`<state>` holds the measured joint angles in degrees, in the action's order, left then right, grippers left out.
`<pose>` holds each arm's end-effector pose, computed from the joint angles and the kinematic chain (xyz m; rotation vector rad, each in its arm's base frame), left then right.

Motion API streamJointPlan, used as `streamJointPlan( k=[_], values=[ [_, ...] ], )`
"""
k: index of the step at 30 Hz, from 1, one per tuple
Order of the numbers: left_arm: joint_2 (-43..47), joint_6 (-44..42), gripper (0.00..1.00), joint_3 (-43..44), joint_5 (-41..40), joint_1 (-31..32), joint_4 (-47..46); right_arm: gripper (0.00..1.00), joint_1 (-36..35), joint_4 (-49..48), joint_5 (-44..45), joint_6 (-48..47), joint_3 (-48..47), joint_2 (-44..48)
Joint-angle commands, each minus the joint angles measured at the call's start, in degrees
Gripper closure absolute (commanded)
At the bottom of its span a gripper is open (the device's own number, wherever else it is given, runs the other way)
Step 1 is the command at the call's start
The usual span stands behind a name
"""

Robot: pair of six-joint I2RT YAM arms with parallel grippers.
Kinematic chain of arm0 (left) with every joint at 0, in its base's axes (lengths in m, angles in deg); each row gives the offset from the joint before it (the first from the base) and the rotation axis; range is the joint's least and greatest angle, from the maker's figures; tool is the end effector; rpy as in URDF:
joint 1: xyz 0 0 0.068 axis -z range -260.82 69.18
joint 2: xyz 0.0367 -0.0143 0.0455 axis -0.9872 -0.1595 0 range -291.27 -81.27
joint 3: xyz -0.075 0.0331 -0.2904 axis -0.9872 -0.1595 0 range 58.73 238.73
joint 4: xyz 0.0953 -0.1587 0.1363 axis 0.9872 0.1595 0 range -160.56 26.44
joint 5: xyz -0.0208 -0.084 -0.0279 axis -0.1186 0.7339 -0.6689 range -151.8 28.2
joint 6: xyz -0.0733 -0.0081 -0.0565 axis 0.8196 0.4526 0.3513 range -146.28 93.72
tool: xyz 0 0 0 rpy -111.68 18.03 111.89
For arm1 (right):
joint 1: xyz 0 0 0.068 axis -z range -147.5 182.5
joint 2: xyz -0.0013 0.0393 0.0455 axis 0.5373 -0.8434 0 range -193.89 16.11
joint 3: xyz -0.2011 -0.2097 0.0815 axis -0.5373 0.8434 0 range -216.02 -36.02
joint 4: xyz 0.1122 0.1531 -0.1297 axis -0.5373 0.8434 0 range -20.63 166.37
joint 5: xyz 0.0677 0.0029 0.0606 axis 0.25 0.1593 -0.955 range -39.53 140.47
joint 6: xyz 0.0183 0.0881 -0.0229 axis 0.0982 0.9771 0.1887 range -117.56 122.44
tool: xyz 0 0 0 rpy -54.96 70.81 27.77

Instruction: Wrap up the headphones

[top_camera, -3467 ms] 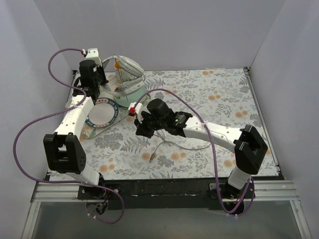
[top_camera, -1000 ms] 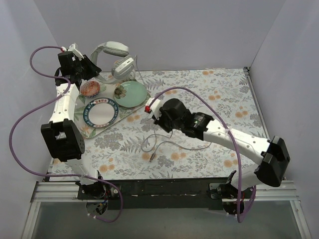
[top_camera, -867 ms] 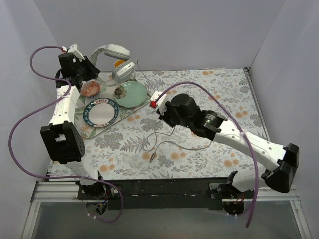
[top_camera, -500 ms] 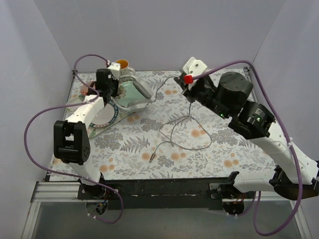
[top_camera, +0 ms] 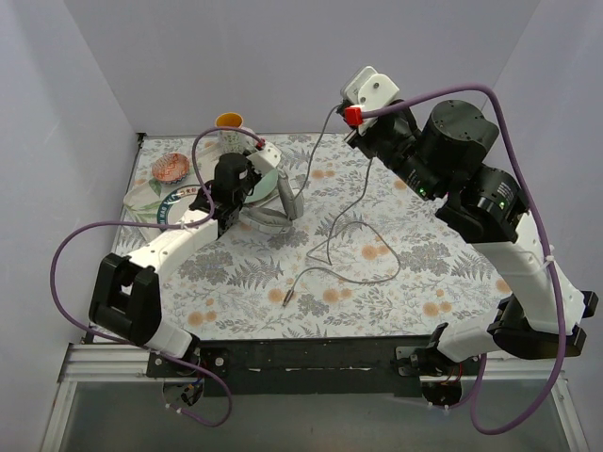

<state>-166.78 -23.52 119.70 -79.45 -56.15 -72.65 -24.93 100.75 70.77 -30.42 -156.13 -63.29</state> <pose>0.3340 -0.1255 0.3147 0.1702 1.9359 -0.0151 0.1521 0.1842 0.6101 -0.7777 1.1867 0.1050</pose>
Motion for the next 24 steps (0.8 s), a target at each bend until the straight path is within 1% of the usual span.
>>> streamJointPlan(
  k=[1, 2, 4, 5, 6, 7, 8, 9, 10, 13, 14, 15, 16, 18, 19, 20, 24],
  values=[
    [4.7, -5.0, 0.95, -2.1, -0.7, 2.1, -4.9, 0.99, 0.0, -3.9, 2.9, -3.7, -3.0, 1.1],
    [5.1, -4.8, 0.95, -2.3, -0.1, 2.7, -4.0, 0.99, 0.0, -5.0, 3.0, -4.3, -2.9, 1.2],
    [6.4, -2.4, 0.95, -0.9, 4.9, 3.1, 0.3, 0.99, 0.1, -6.1, 3.1, -5.4, -2.1, 1.3],
    [6.6, 3.1, 0.95, 0.4, 7.2, 3.3, 6.7, 0.99, 0.1, -7.3, 3.3, -6.7, -1.6, 1.3],
    [7.0, 5.8, 0.95, 1.9, 10.1, 3.5, 9.8, 0.99, 0.2, -7.7, 3.5, -7.3, -1.1, 1.2],
    [7.4, 7.8, 0.95, 4.0, 15.0, 3.5, 12.3, 0.99, 0.3, -8.2, 3.6, -7.7, -0.7, 1.0],
    [7.8, 10.8, 0.95, 4.5, 17.4, 3.6, 15.7, 0.99, 0.6, -8.3, 3.8, -8.2, -0.1, 1.0],
    [8.3, 11.6, 0.95, 4.7, 20.2, 3.8, 16.8, 0.99, 0.7, -8.3, 4.0, -8.6, 0.0, 0.5],
    [9.7, 12.2, 0.95, 4.7, 25.5, 4.0, 18.0, 0.99, 0.9, -8.3, 4.3, -8.9, 0.0, 0.2],
    [11.9, 13.1, 0.95, 5.3, 34.4, 4.1, 23.6, 0.99, 2.9, -9.1, 5.3, -9.7, 1.4, -0.4],
    [12.0, 13.5, 0.96, 6.3, 38.6, 4.1, 26.8, 0.99, 5.2, -9.4, 4.8, -9.5, 1.8, -0.3],
    [12.1, 13.8, 0.96, 6.9, 40.6, 4.1, 28.2, 0.99, 6.8, -9.5, 4.1, -9.0, 2.7, -0.4],
    [12.6, 14.0, 0.96, 7.2, 42.1, 4.1, 29.3, 0.99, 10.2, -9.5, 2.8, -7.5, 3.0, -0.4],
    [12.9, 14.6, 0.96, 8.7, 45.9, 4.1, 32.1, 0.99, 14.3, -9.0, -2.6, -5.2, 3.7, -0.8],
    [12.9, 15.0, 0.96, 9.4, 47.2, 4.2, 33.2, 0.99, 17.6, -8.4, -4.3, -3.5, 3.8, -1.2],
    [13.2, 15.3, 0.96, 10.9, 50.1, 4.2, 35.2, 0.99, 19.1, -8.5, -5.9, -2.9, 4.1, -2.1],
    [13.7, 15.7, 0.96, 14.7, 55.5, 4.2, 40.1, 0.99, 24.3, -8.4, -8.9, -0.5, 4.7, -4.8]
  ],
)
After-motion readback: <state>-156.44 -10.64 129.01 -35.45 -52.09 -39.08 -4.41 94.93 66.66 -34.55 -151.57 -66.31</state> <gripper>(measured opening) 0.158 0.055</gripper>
